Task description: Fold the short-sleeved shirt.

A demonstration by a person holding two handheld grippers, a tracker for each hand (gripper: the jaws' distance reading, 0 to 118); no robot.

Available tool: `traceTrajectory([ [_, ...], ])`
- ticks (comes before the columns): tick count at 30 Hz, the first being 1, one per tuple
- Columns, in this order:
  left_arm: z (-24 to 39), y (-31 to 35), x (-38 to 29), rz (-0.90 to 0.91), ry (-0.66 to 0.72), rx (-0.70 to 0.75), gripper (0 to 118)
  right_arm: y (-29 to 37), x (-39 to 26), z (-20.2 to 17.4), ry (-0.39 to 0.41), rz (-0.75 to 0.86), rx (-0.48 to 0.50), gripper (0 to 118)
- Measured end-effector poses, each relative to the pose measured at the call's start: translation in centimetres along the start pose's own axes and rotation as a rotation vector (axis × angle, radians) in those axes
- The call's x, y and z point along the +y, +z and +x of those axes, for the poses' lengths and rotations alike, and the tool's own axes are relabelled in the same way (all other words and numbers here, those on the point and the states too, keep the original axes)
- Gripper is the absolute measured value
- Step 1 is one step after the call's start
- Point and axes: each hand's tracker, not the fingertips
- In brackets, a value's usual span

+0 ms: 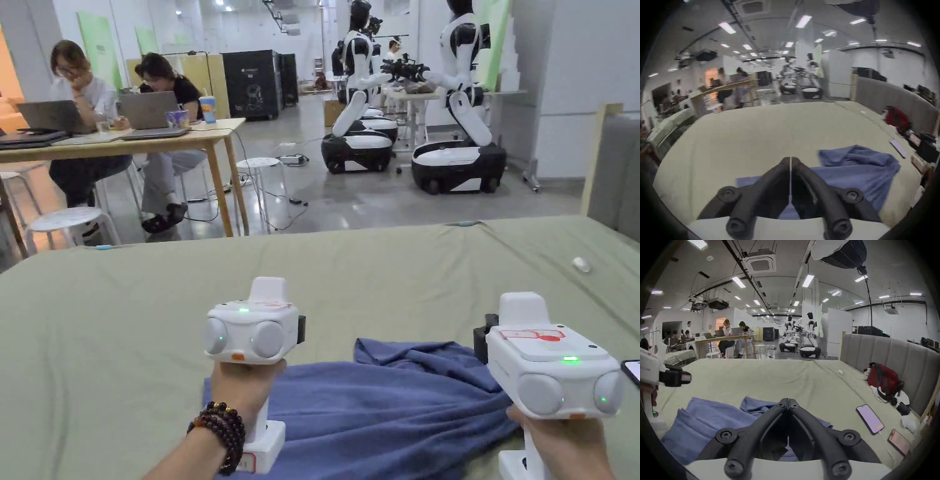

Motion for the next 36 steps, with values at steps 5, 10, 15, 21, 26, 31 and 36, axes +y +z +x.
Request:
traceTrajectory([
  [5,-6.1,0.4,-0.9,-0.038,0.059,0.019,0,-1.1,0.0,-2.7,0.028,0.0,0.061,0],
  [10,-8.7,-2.2,-1.4,-0.077,0.011,0.041,5,-1.8,0.2,-4.1,0.036,0.002,0.091,0],
  [15,-9.1,-6.3,-2.8,-0.205,0.009,0.073,98,-2.7,-0.1,-4.1,0.054,-0.01,0.101,0],
  [21,-8.8,-11.5,-5.5,-0.273,-0.006,0.034,110,-4.4,-1.2,-3.9,0.078,-0.037,0.092,0],
  [26,-9.0,-14.6,-7.6,-0.356,0.025,0.025,110,-7.4,-2.9,-3.6,0.083,-0.068,0.096,0],
  [31,-8.8,-14.4,-7.5,-0.386,0.03,0.022,98,-7.5,-3.0,-3.9,0.082,-0.094,0.096,0],
  [36,-7.5,-11.4,-6.5,-0.343,-0.006,-0.054,1,-6.6,-2.2,-3.8,0.065,-0.106,0.093,0],
])
